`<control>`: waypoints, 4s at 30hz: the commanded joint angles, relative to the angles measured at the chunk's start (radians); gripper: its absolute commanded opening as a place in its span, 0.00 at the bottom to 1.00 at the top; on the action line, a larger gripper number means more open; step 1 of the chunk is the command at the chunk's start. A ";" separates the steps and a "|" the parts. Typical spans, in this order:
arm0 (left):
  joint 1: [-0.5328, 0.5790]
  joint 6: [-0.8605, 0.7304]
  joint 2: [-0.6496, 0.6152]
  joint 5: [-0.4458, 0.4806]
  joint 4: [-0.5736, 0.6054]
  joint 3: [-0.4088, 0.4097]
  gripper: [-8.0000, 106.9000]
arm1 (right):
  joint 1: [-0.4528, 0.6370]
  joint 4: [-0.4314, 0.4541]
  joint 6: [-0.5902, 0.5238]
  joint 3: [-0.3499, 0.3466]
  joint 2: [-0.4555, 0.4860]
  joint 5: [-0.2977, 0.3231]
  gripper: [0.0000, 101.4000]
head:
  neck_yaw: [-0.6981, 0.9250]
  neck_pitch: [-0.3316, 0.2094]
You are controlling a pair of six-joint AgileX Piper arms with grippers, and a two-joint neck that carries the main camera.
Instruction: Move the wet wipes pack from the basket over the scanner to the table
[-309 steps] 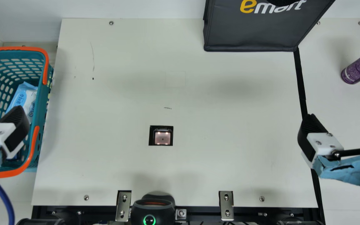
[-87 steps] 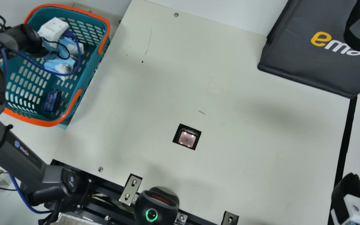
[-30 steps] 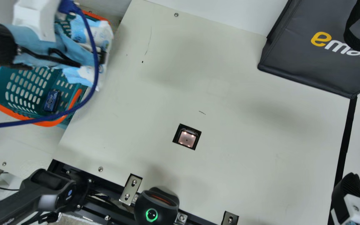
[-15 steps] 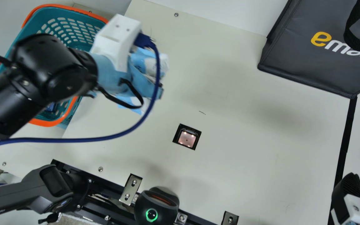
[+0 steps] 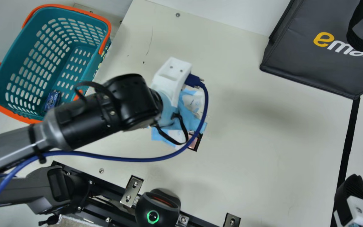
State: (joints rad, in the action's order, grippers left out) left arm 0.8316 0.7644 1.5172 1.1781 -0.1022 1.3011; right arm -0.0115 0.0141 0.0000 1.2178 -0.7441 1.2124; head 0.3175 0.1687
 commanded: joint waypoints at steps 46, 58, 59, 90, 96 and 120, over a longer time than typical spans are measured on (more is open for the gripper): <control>0.053 0.061 0.239 -0.222 0.035 -0.127 0.00 | 0.000 0.000 0.000 0.000 0.000 0.000 0.94 | 0.004 -0.030; 0.045 0.064 0.226 -0.230 0.018 -0.135 0.00 | 0.000 0.000 0.000 0.000 0.000 0.000 0.94 | 0.004 -0.030; 0.043 0.065 0.222 -0.232 0.016 -0.136 0.00 | 0.000 0.000 0.000 0.000 0.000 0.000 0.94 | 0.004 -0.030; 0.090 0.173 0.392 -0.094 0.031 0.224 0.00 | 0.000 0.000 0.000 0.000 0.000 0.000 0.94 | -0.345 -0.030; 0.108 0.265 0.479 -0.071 0.027 0.334 0.00 | 0.000 0.000 0.000 0.000 0.000 0.000 0.94 | -0.345 -0.030; 0.134 0.416 0.608 -0.088 0.062 0.437 0.61 | 0.000 0.000 0.000 0.000 0.000 0.000 0.94 | -0.345 -0.030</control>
State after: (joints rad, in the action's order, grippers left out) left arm 0.9659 1.1786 2.1268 1.0930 -0.0422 1.7440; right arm -0.0115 0.0141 0.0000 1.2178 -0.7441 1.2129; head -0.0276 0.1687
